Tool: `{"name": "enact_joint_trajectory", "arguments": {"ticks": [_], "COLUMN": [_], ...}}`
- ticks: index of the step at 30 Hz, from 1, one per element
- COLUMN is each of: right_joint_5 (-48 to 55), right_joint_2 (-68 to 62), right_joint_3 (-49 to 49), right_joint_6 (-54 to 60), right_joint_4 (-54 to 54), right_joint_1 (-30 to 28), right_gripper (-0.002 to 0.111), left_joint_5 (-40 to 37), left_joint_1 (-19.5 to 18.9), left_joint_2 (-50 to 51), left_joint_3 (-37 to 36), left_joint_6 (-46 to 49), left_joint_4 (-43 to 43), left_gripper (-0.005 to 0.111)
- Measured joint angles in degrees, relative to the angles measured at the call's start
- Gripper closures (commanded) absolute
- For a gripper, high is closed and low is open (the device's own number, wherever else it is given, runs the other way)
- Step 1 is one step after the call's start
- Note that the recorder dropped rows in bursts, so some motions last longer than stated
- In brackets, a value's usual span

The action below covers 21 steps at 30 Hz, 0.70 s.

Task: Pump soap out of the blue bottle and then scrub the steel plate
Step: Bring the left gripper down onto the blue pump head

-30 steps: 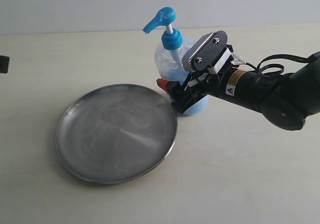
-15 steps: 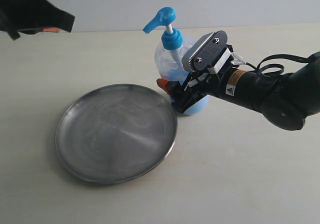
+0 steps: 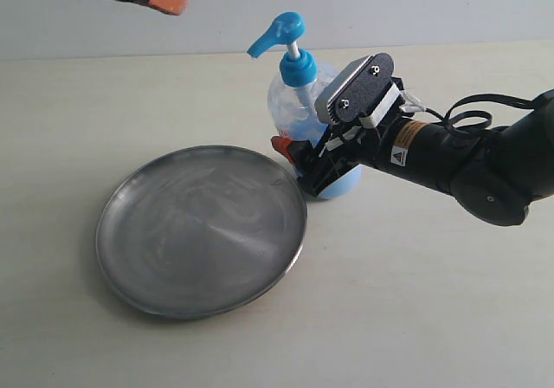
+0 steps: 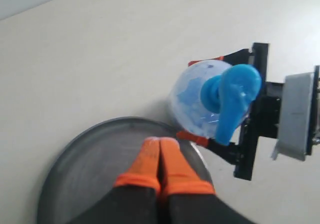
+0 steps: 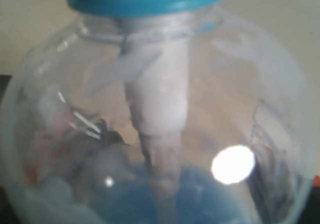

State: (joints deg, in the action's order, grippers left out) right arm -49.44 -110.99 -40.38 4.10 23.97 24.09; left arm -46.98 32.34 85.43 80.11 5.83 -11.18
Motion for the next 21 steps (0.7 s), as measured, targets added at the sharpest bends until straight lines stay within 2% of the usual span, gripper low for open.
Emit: {"name": "enact_joint_trajectory", "arguments": {"ticks": [5,21], "right_joint_5": [0.0,0.0], "right_joint_2": [0.0,0.0], "right_joint_3": [0.0,0.0], "right_joint_6": [0.0,0.0], "right_joint_4": [0.0,0.0], "right_joint_1": [0.0,0.0], "right_gripper": [0.108,0.108], "left_joint_5": [-0.5,-3.8], "left_joint_1": [0.0,0.4], "left_joint_2": [2.8,8.5], "left_joint_3": [3.5,11.1], "left_joint_6": [2.5,5.6], "left_joint_4": [-4.6,-9.3], "left_gripper": [0.107,0.107]}}
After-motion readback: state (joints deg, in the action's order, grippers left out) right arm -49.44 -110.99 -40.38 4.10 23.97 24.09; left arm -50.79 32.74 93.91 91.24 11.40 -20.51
